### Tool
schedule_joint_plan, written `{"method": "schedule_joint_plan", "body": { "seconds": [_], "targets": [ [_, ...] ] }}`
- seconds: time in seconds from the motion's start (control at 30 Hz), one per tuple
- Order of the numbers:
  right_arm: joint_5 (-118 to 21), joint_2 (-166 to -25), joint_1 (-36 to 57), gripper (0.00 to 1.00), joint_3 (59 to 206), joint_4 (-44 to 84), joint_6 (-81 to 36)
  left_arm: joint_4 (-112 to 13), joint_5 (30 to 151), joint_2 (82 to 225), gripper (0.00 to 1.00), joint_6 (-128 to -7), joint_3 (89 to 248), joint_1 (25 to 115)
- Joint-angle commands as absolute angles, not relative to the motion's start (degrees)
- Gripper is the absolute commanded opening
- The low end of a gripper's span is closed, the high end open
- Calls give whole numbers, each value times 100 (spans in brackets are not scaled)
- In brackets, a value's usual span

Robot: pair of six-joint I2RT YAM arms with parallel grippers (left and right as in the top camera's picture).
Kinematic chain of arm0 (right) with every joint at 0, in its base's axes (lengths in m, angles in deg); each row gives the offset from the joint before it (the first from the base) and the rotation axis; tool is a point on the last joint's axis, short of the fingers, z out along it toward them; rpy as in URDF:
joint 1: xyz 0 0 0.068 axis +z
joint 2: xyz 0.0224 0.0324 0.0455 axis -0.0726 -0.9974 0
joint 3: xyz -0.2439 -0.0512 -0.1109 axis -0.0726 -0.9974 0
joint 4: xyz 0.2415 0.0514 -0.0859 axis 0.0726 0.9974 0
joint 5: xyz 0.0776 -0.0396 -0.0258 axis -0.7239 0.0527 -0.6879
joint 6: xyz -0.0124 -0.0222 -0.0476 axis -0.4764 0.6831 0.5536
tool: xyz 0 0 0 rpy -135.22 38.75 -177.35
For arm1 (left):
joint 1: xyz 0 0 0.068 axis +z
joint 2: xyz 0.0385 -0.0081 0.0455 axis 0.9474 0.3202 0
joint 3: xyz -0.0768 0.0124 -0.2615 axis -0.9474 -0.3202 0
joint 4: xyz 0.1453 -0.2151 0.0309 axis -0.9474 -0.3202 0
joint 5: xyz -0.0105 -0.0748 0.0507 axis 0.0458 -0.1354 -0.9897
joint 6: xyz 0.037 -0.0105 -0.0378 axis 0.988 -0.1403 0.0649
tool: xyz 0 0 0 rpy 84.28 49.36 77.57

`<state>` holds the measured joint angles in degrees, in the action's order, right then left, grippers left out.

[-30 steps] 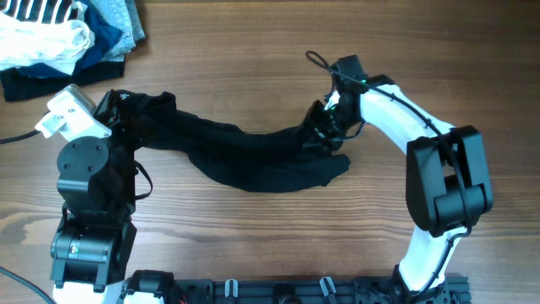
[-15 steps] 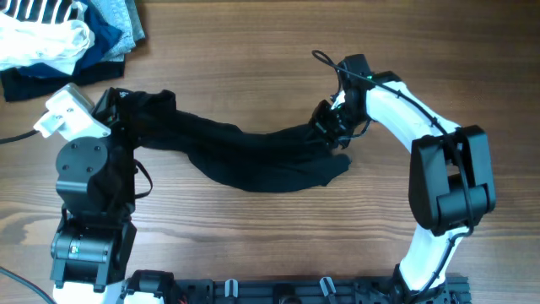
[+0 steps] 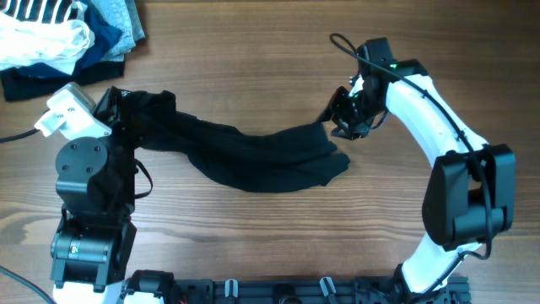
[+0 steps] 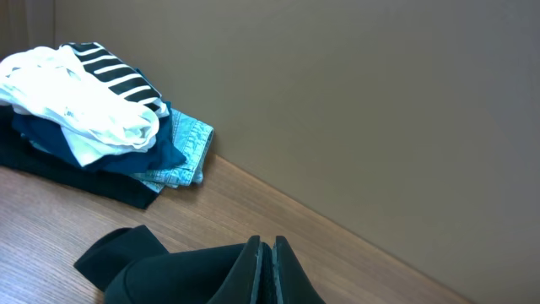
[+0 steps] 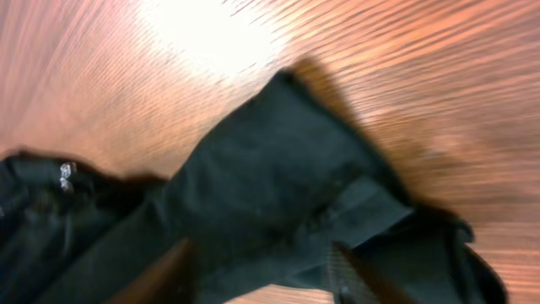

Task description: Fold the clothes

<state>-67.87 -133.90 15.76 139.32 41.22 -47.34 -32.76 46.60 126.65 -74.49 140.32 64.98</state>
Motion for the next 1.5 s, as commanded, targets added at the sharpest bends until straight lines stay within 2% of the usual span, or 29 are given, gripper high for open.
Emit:
{"method": "schedule_joint_plan", "body": {
  "seconds": [0.0,0.3,0.47,0.77,1.47],
  "targets": [
    [-7462,-13438,1923,100,13873,4124,-4446,-3236,4711,12593,4,-7359,14124,6528],
    [-7440,-13704,2500,100,13871,4073,-4774,-3239,4711,12598,4,-7357,14124,6528],
    [-7305,-13864,2406,100,13871,4087,-4892,-3260,4708,12595,4,-7357,14124,6530],
    [-6780,-13879,1917,100,13871,4445,-4288,-3274,4687,12598,4,-7357,14124,6530],
    [-6682,-14301,1947,100,13862,4425,-4271,-3278,4689,12595,4,-7357,14124,6530]
  ]
}}
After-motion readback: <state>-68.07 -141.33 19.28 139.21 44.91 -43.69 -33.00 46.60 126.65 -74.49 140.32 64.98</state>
